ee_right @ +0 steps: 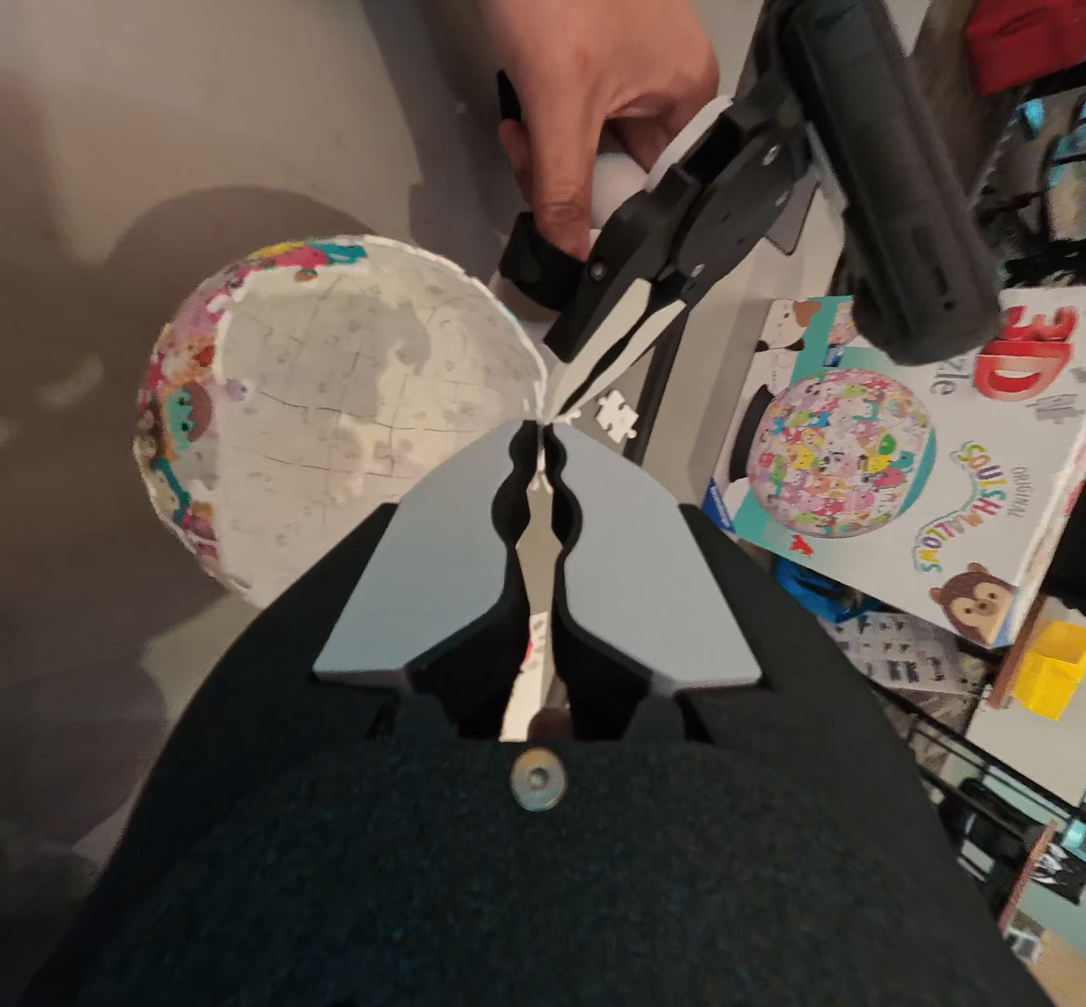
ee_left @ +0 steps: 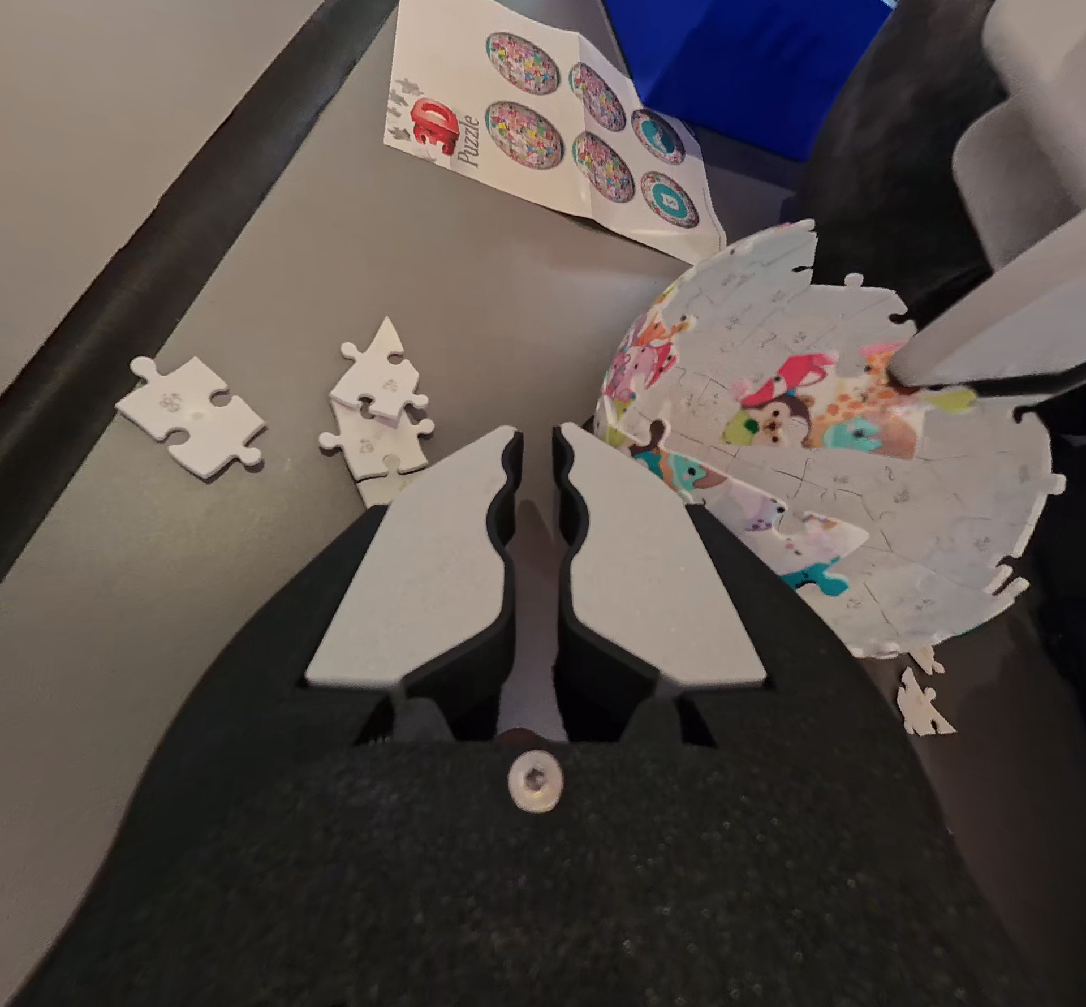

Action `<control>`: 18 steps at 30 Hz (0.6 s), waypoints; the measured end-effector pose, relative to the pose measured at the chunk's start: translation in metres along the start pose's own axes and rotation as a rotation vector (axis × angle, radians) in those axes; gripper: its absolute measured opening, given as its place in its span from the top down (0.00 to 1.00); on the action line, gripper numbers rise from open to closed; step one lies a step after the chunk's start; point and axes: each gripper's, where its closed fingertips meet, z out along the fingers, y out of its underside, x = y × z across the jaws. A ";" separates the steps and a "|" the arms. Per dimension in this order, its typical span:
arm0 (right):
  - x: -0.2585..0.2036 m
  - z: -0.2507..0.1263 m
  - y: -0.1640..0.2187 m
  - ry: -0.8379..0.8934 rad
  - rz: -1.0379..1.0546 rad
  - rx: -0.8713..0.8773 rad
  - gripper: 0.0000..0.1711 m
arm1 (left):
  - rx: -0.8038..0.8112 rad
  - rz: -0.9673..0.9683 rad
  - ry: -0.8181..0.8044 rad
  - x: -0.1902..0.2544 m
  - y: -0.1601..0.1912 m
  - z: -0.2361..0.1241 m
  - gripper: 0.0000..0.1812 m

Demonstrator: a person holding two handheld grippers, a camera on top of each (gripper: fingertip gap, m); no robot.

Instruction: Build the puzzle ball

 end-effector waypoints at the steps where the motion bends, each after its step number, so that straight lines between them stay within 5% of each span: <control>1: -0.002 0.002 0.001 -0.011 0.010 -0.018 0.99 | 0.003 -0.003 0.002 0.000 0.000 0.000 0.95; 18: 0.002 0.024 0.013 0.039 -0.015 -0.164 0.99 | -0.001 -0.015 0.015 -0.001 -0.008 0.005 0.95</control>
